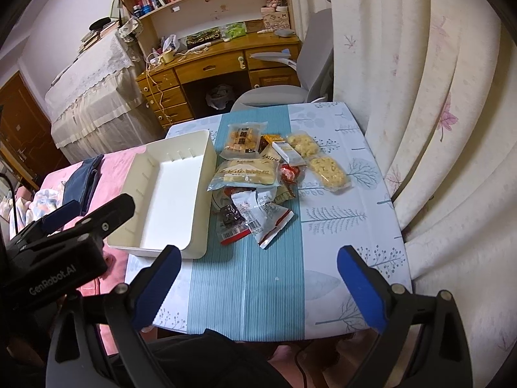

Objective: Organize snacks

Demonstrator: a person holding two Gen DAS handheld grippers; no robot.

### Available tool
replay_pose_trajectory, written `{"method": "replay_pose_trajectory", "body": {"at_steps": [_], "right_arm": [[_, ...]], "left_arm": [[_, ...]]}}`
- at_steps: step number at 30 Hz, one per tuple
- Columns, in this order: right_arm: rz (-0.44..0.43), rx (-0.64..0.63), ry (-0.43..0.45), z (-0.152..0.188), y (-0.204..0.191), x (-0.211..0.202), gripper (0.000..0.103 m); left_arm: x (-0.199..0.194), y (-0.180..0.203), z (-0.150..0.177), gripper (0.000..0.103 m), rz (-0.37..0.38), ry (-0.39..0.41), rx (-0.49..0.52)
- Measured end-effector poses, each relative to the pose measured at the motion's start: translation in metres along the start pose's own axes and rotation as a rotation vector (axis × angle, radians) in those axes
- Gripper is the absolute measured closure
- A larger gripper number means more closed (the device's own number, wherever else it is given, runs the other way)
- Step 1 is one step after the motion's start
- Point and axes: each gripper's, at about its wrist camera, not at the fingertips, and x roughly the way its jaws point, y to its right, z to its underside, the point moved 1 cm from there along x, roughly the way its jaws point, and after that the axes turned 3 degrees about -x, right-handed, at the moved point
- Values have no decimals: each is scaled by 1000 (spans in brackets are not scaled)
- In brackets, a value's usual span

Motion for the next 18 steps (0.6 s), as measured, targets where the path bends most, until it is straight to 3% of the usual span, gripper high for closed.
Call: {"method": "replay_pose_trajectory", "body": {"at_steps": [18], "right_arm": [[58,42,9,10,1,-7,9]], "left_arm": [[16,-12,1,1,68,-23,-17]]}}
